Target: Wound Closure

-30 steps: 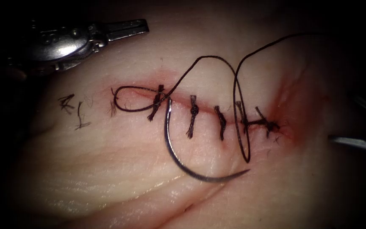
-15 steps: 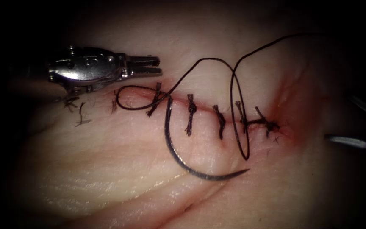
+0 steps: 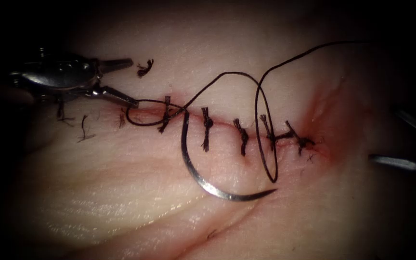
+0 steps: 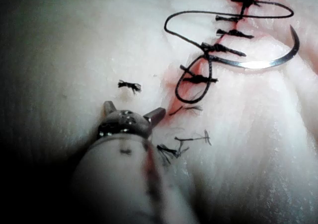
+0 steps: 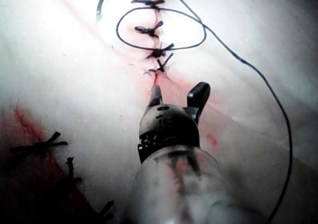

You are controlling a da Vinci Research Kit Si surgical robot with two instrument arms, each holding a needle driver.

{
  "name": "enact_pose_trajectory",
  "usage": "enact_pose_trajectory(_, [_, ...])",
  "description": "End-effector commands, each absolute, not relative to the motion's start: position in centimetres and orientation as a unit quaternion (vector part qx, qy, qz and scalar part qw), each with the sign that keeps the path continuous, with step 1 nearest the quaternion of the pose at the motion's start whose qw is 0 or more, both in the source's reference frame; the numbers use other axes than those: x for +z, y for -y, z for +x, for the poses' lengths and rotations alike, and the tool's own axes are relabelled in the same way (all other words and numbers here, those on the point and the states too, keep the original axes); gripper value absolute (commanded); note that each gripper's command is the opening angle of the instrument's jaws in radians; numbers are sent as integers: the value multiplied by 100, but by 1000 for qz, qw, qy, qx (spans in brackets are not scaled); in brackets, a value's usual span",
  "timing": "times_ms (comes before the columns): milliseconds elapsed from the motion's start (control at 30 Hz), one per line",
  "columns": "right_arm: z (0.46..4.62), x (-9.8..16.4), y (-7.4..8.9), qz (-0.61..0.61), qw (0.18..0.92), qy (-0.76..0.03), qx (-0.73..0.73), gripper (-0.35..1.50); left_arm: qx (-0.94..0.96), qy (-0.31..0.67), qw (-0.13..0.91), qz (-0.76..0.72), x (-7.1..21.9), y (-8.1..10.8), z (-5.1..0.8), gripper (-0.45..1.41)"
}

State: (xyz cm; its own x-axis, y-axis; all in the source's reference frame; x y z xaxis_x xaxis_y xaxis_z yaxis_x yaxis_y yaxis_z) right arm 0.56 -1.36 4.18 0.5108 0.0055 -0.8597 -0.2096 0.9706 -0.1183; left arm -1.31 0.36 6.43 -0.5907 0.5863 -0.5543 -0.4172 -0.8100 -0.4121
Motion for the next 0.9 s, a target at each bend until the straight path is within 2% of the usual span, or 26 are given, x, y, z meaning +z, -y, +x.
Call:
enact_pose_trajectory(33, [64,422,135,-104,862,-492,61,148,882,121,288,-352,649,-38,-130,84])
enact_pose_trajectory(333, [64,421,135,-101,864,-490,59,148,878,80,320,-346,644,-67,-95,83])
enact_pose_trajectory(433, [63,421,134,-99,864,-489,58,147,863,39,313,-395,628,-84,-99,61])
enact_pose_trajectory(467, [62,420,134,-99,864,-490,58,147,857,24,312,-410,621,-89,-101,27])
enact_pose_trajectory(500, [62,419,134,-98,864,-490,58,147,851,8,312,-423,614,-93,-104,14])
enact_pose_trajectory(567, [61,417,133,-97,864,-490,58,147,843,-9,305,-444,594,-96,-111,10])
enact_pose_trajectory(733, [57,410,130,-93,864,-492,59,145,828,51,247,-501,541,-77,-146,9])
enact_pose_trajectory(900, [58,402,133,-86,866,-489,56,141,808,80,178,-555,493,-44,-197,19])
